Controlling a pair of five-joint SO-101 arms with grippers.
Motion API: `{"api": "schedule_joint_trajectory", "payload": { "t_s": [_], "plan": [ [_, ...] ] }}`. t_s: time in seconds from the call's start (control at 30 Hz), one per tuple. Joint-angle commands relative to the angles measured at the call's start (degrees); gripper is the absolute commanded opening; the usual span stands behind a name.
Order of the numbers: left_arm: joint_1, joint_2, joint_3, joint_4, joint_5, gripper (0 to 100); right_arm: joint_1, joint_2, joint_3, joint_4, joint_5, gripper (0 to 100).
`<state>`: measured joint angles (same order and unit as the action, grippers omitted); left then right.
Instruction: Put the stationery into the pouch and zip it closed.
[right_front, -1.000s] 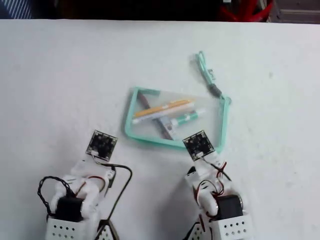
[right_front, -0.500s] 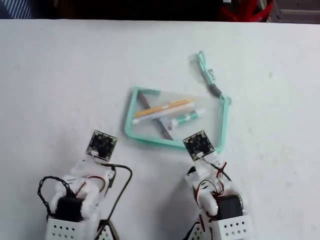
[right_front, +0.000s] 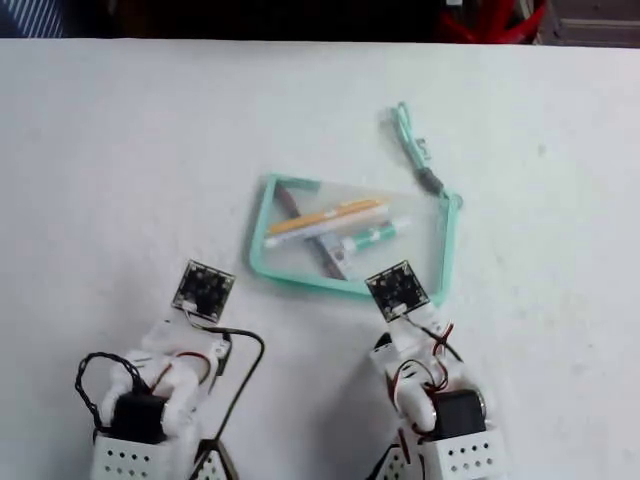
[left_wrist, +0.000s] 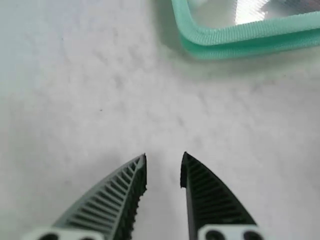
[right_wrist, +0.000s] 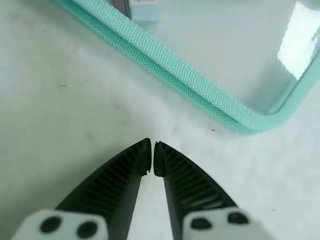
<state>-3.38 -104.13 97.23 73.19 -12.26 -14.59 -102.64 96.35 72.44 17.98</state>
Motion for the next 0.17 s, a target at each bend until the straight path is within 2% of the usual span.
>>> {"api": "schedule_joint_trajectory", "payload": {
  "t_s": [0.0,0.13],
  "plan": [
    [-0.22,-0.48,-0.18,0.35,-0.18,12,0.48,-0.48,0.53,0.22,0.09,1.8],
    [-0.22,-0.48,-0.18,0.35,-0.18,12,0.48,-0.48,0.53,0.22,0.09,1.8]
  ]
}}
